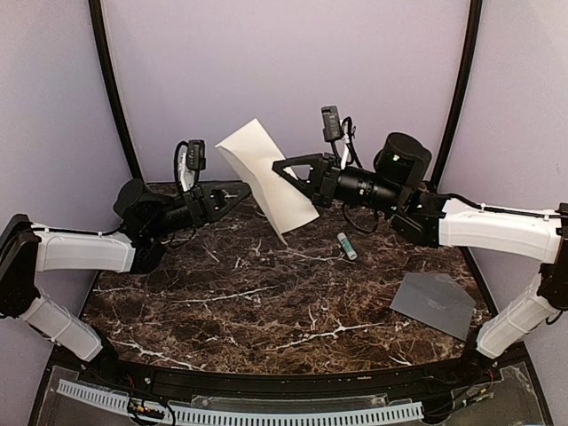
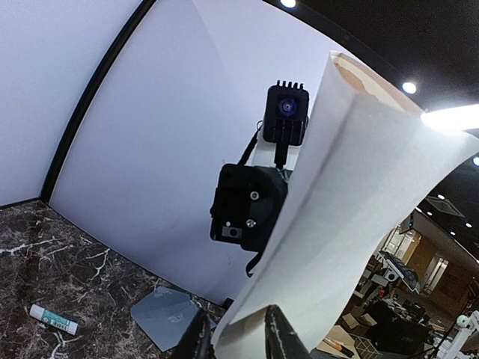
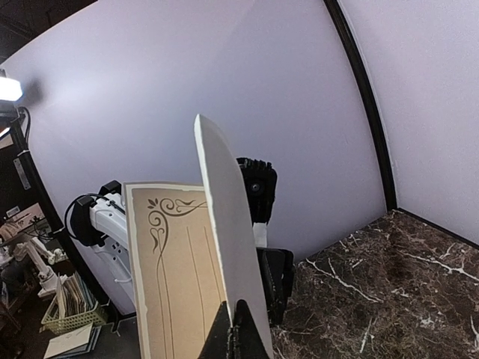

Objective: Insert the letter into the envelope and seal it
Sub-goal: Fold the letter.

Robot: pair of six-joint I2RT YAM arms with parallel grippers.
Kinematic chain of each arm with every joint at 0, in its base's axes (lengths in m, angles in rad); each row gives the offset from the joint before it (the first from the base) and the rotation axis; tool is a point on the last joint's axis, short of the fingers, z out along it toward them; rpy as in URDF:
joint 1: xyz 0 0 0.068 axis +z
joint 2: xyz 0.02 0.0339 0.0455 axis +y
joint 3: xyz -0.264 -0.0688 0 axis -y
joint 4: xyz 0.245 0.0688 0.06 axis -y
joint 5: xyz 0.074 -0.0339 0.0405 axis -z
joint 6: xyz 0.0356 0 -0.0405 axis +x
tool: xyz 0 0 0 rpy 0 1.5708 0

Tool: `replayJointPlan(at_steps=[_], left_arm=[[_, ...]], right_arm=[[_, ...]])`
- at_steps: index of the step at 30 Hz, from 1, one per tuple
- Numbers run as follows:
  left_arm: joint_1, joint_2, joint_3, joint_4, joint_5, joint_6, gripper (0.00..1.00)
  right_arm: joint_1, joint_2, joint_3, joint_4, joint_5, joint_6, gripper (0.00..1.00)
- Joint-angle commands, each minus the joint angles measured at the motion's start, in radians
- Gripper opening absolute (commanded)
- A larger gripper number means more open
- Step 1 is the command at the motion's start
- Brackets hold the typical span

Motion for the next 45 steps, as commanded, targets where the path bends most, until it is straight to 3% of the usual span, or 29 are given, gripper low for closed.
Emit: replayJointPlan(at_steps=[1, 7, 12, 15, 27, 37, 39, 45], left_arm=[[-0.004, -0.005, 0.006, 0.054, 0.022, -0.006, 0.21], [-0.003, -0.002, 0.006, 0.075, 0.032, -0.015, 0.18], [-0.004, 0.008, 0.009, 0.076, 0.04, -0.023, 0.39], [-0.004, 0.013, 0.013, 0.082, 0.041, -0.03, 0.42], [-0.004, 0.02, 0.008, 0.114, 0.04, -0.046, 0.12], [-0.003, 0.016, -0.001, 0.123, 0.043, -0.053, 0.0], [-0.003, 0.014, -0.007, 0.123, 0.042, -0.054, 0.0], [-0.003, -0.007, -0.019, 0.105, 0.038, -0.035, 0.0]], right_arm=[[-0.012, 0.009, -0.013, 0.074, -0.037, 0.031, 0.0], [-0.031, 0.02, -0.03, 0.122, -0.071, 0.076, 0.0], [-0.034, 0.034, -0.025, 0.122, -0.101, 0.089, 0.0], [-0.035, 0.038, -0.024, 0.125, -0.111, 0.092, 0.0], [-0.034, 0.036, -0.033, 0.128, -0.088, 0.094, 0.0], [-0.045, 0.024, -0.048, 0.127, -0.065, 0.111, 0.01], [-0.049, 0.015, -0.056, 0.136, -0.06, 0.116, 0.1], [-0.081, -0.047, -0.112, 0.164, -0.039, 0.138, 0.5]])
